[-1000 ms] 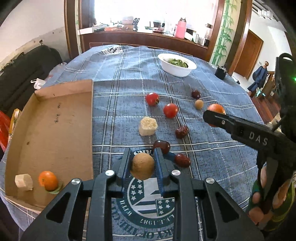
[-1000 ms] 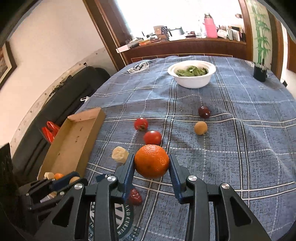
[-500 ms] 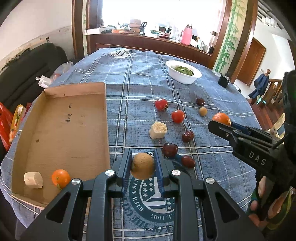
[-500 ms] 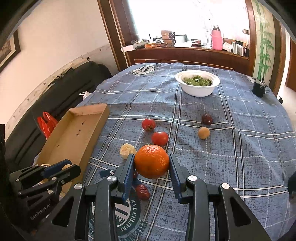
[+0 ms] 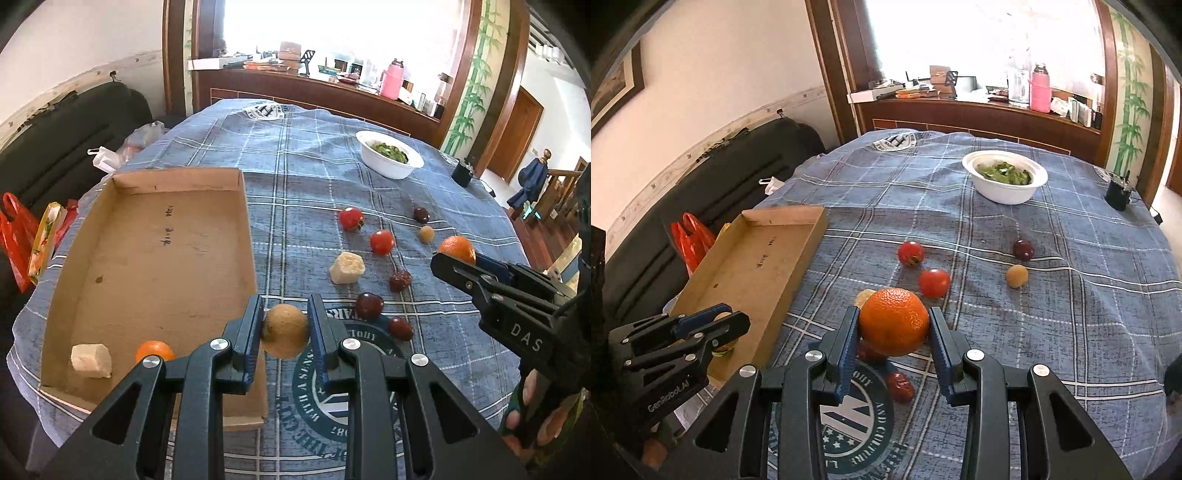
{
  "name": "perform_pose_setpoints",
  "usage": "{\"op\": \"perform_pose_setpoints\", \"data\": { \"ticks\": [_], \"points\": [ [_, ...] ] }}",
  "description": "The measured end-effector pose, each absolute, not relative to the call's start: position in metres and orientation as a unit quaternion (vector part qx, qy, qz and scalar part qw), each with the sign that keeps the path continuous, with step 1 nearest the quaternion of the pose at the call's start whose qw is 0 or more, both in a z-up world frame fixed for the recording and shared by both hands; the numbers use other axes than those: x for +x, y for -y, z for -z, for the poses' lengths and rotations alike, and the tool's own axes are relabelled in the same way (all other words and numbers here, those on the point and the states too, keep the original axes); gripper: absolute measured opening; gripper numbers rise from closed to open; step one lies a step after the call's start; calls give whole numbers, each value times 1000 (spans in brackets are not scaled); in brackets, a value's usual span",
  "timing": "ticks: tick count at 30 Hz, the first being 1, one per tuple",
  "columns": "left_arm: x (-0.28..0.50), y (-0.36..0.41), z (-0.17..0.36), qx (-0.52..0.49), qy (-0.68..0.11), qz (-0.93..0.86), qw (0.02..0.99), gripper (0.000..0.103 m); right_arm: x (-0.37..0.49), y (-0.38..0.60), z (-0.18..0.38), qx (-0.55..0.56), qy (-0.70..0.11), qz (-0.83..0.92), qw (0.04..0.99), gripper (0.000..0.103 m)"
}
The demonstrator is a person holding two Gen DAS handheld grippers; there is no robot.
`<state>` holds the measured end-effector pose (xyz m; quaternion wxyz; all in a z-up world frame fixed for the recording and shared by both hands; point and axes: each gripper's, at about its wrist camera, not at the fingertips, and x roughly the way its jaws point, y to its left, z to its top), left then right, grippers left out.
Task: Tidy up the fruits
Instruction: 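Carry the tan fruit in the left tool and orange in the right tool to the tray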
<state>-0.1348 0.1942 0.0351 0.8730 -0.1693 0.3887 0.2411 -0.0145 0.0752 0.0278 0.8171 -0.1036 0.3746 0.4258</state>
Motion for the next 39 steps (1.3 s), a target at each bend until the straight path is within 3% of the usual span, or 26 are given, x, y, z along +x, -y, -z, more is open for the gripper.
{"op": "perform_pose_setpoints", "data": {
  "ticks": [23, 39],
  "points": [
    [-170, -245, -22, -181, -392, -315, 845, 22, -55, -129, -21, -123, -379, -498, 770, 37],
    [-195, -325, 6, -240, -417, -362, 798, 22, -103, -222, 5, -166, -402, -584, 685, 36]
  ]
}}
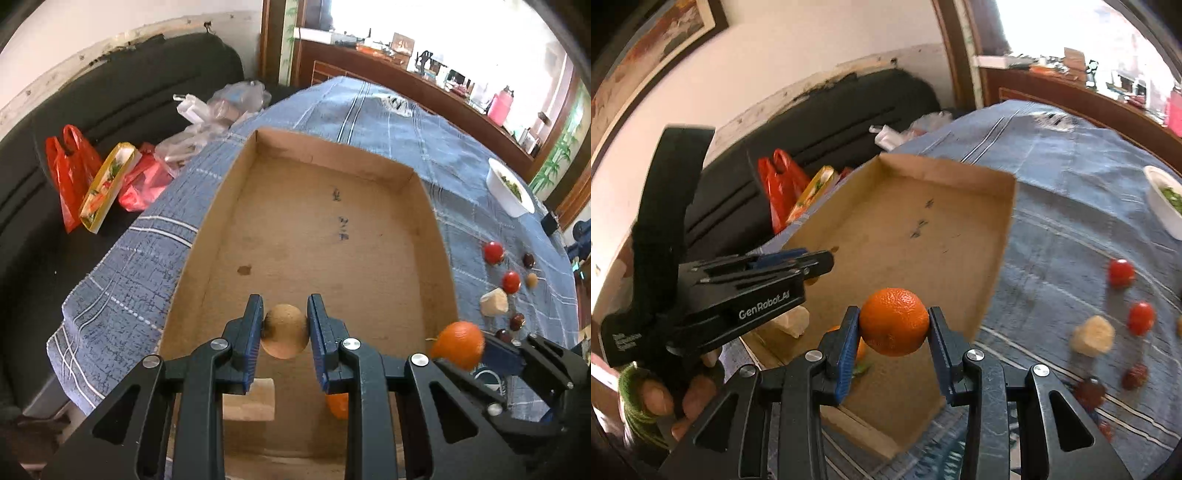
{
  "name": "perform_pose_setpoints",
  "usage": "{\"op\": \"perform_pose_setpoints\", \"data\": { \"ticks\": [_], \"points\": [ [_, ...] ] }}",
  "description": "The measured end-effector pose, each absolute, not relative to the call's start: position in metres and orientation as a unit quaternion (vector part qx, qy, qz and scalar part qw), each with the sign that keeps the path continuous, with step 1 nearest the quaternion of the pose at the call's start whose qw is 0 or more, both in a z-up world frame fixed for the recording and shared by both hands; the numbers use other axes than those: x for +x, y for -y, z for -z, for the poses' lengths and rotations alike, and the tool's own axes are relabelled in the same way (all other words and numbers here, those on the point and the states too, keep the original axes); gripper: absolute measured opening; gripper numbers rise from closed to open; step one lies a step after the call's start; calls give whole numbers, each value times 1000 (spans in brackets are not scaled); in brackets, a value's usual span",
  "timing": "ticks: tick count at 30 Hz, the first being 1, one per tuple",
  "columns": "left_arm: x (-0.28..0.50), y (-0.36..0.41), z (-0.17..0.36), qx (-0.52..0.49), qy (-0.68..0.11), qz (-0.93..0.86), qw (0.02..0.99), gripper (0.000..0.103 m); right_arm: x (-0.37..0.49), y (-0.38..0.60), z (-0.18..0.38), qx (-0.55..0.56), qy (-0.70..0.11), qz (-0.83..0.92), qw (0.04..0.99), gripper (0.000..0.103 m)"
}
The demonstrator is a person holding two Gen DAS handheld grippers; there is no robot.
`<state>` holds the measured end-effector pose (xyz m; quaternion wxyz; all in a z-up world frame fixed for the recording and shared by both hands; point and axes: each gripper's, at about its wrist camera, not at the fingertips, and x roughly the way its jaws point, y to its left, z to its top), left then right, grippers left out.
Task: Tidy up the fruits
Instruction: 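Carry the tan fruit in the left tool and orange in the right tool to the tray, then open the left tool inside the tray while the right tool releases the orange there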
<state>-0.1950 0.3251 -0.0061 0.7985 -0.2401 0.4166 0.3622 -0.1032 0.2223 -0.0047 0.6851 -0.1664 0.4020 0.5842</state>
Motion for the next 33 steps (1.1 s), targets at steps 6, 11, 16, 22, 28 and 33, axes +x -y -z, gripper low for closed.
{"op": "perform_pose_setpoints", "data": {
  "ticks": [6, 11, 16, 22, 28, 33],
  "points": [
    [-192, -329, 19, -244, -432, -362, 789, 22, -105, -243, 23, -183, -419, -577, 677, 36],
    [-192, -333, 25, -245, -438, -365, 784, 22, -103, -254, 31, -192, -428, -574, 671, 36],
    [-190, -332, 29, -241, -447, -366, 780, 23, -100, -262, 47, -207, -441, -566, 664, 37],
    [-191, -333, 29, -255, -442, -358, 782, 23, -102, -263, 46, -210, -438, -570, 663, 39],
    [-201, -339, 17, -292, -420, -346, 786, 30, -102, -257, 42, -202, -439, -572, 663, 54],
    [-211, -341, 3, -305, -401, -350, 790, 33, -101, -243, 30, -182, -431, -575, 671, 54]
  ]
}}
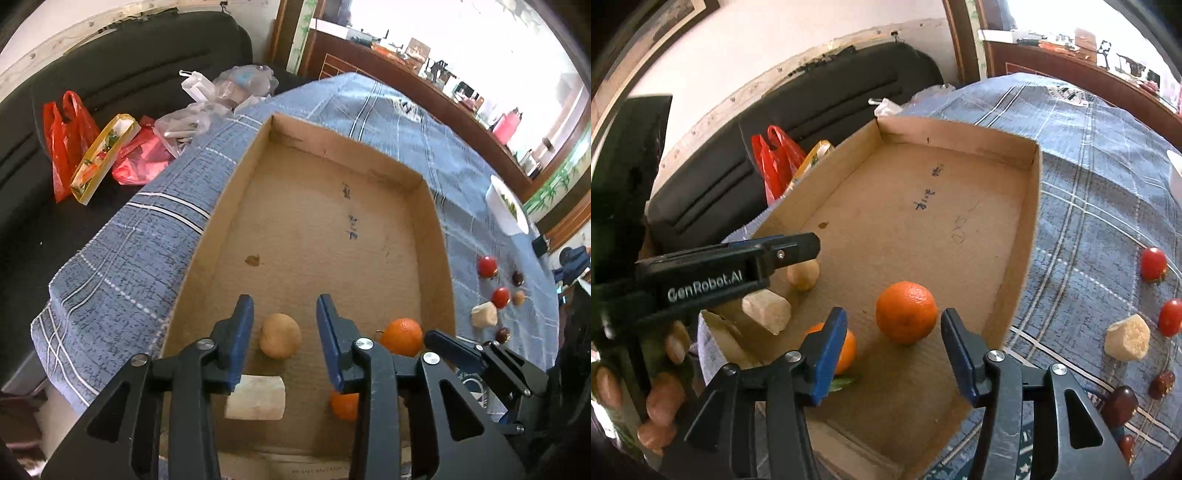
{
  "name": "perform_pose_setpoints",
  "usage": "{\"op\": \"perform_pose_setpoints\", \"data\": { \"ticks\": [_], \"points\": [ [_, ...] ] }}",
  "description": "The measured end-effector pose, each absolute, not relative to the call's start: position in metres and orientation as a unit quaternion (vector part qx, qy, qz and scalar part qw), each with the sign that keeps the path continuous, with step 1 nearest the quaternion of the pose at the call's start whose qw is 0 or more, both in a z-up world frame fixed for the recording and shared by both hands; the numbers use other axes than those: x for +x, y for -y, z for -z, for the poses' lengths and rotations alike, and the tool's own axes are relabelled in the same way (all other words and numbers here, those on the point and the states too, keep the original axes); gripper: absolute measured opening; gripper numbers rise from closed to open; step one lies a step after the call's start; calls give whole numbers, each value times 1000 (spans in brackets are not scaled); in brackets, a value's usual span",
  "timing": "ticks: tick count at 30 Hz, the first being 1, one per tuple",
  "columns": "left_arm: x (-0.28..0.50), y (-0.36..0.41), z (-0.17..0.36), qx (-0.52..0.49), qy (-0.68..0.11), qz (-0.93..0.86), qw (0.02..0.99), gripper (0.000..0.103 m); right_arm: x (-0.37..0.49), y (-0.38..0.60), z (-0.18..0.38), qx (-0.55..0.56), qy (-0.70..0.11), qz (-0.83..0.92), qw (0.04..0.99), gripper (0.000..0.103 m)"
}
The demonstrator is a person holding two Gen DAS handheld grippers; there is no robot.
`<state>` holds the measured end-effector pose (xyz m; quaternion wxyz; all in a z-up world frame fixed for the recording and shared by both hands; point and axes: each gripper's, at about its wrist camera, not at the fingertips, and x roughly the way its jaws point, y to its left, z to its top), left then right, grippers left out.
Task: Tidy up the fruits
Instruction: 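Open the left tool inside the tray while the right tool releases the orange there, then withdraw both open tools from the tray back toward the fruits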
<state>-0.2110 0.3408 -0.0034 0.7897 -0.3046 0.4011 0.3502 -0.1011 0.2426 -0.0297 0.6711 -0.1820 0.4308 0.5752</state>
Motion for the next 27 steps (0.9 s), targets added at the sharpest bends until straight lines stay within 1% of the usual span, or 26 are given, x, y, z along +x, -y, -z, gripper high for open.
{"op": "perform_pose_setpoints", "data": {
  "ticks": [5, 11, 19, 27],
  "points": [
    [-214, -331, -9, -305, -388, -351, 796, 33, -98, -216, 13, -158, -420, -581, 679, 54],
    [-195, -293, -24, -270, -386, -323, 820, 33, -82, -163, -2, -120, -412, -567, 703, 54],
    [-157, -232, -29, -228, -404, -264, 846, 33, -42, -92, -2, -79, -420, -507, 749, 55],
    [-134, -191, -25, -203, -423, -229, 853, 33, -7, -37, 7, -53, -425, -457, 779, 55]
  ]
}}
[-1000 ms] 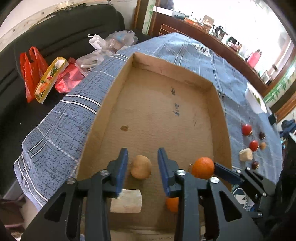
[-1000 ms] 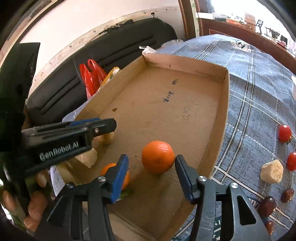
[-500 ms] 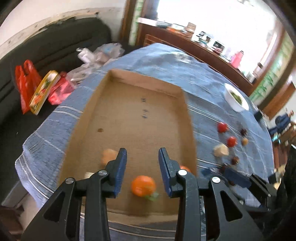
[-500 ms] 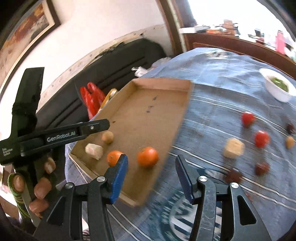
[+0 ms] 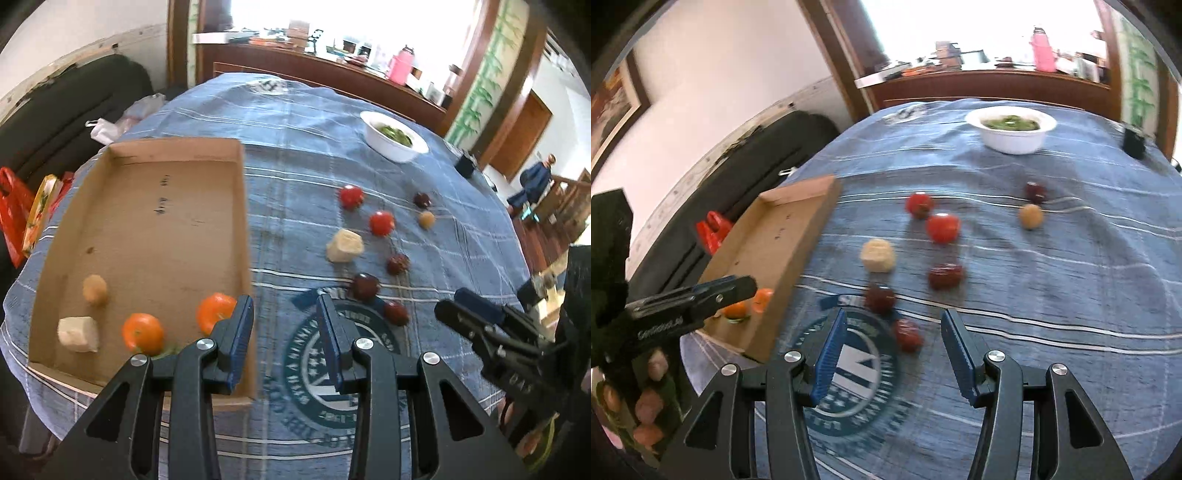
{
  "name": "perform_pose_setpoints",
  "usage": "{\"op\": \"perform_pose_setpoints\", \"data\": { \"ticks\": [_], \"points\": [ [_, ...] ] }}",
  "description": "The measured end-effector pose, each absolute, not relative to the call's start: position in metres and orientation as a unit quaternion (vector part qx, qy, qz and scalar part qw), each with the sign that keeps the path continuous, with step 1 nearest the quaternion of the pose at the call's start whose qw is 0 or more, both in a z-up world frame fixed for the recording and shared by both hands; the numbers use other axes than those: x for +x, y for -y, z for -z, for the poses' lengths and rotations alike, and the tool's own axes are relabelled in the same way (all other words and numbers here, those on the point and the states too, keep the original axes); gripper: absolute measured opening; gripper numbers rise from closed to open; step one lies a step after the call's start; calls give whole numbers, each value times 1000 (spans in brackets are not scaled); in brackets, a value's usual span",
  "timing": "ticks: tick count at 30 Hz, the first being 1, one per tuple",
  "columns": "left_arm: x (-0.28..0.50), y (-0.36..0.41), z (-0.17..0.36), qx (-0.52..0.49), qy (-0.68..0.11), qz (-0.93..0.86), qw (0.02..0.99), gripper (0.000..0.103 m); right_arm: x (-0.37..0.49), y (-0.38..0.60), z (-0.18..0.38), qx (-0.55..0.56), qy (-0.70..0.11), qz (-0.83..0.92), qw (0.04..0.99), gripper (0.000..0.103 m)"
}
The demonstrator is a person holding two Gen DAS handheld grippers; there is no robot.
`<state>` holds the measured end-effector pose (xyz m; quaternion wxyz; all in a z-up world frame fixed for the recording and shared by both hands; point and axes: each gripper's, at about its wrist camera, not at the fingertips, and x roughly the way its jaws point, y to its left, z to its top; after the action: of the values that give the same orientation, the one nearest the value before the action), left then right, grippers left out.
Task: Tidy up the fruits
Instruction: 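Withdraw both open tools from the tray back toward the fruits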
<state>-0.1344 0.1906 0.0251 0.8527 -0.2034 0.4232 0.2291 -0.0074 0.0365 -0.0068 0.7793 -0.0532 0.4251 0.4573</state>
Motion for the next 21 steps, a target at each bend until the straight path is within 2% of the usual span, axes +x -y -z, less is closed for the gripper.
{"op": "perform_pose_setpoints", "data": {
  "ticks": [21],
  "points": [
    [-96, -126, -23, -146, -439, -209, 862, 33, 24, 26, 7, -27, -421, -409, 809, 55]
  ]
}}
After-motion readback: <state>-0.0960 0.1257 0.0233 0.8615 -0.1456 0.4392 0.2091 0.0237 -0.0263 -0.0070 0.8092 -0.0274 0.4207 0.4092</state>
